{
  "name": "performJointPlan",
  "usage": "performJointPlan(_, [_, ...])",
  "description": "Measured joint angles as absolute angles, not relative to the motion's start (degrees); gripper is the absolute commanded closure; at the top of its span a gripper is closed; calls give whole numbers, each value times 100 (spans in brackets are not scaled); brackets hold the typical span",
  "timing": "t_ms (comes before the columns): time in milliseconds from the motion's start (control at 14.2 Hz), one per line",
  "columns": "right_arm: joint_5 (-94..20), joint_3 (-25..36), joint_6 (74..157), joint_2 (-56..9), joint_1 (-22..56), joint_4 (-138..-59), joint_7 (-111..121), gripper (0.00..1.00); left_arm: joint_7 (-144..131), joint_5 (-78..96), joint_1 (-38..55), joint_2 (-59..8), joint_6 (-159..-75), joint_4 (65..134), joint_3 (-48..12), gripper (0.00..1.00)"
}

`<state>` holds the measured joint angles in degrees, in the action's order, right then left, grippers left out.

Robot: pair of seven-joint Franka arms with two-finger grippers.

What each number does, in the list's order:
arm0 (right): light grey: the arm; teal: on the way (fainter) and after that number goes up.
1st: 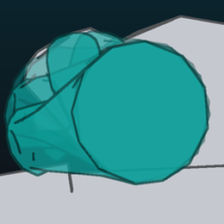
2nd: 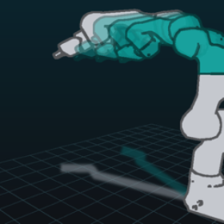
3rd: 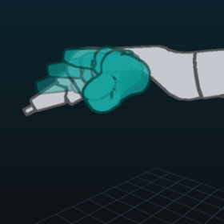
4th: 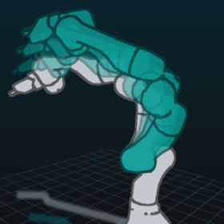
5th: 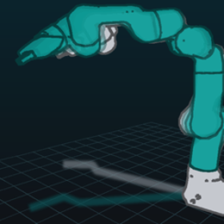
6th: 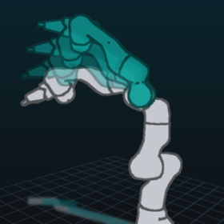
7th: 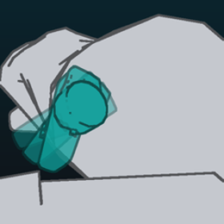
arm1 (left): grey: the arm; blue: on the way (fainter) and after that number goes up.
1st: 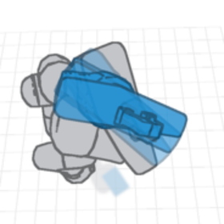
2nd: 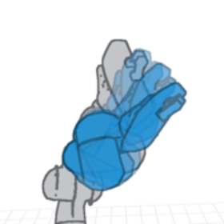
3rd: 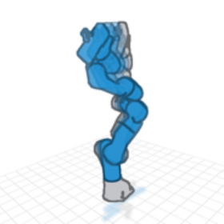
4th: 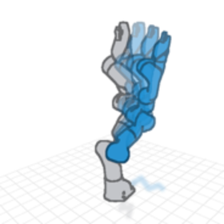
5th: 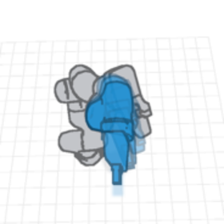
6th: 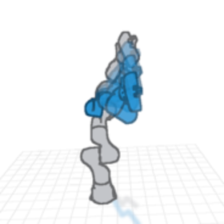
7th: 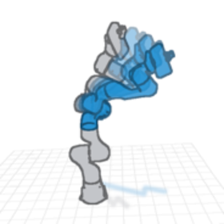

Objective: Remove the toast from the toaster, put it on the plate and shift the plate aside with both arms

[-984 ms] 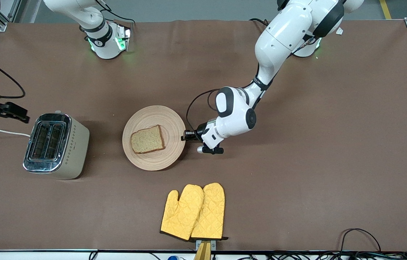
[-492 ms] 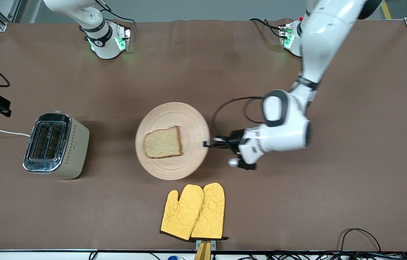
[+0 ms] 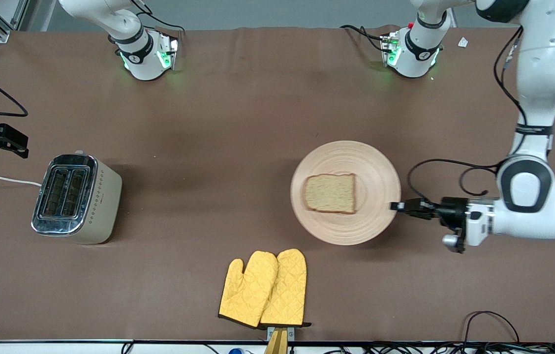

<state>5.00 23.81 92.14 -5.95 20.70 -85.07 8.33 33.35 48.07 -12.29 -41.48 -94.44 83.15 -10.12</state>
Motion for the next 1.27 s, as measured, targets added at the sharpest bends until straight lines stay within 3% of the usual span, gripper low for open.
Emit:
performJointPlan(281, [214,1424,9212,-596,971,-8507,848,0,4791,4420,-2102,-4850,-9316,8168,-1006,99])
performJointPlan(492, [31,1245,9212,-596,699,-8507,847,0,5212,4373,-2410,-5393,-9322,7820,-999,97])
performJointPlan(562, [-68,1208,9212,-596,626,-8507,847,0,5240,4372,-2482,-5556,-9323,7680,-996,87])
performJointPlan(703, [-167,1043,9211,-596,412,-8507,828,0,5248,4374,-2566,-5760,-9304,7488,-1011,4])
performJointPlan(773, [-185,931,9210,-596,300,-8507,761,0,5248,4374,-2573,-5782,-9287,7431,-1023,0])
performJointPlan(1055, [-189,743,9210,-597,206,-8498,500,0,5019,3787,-2444,-5678,-9236,6798,-1029,0])
performJointPlan(1266, [-189,726,9208,-597,204,-8493,496,0,4202,2682,-1821,-4999,-9302,6311,-1034,0])
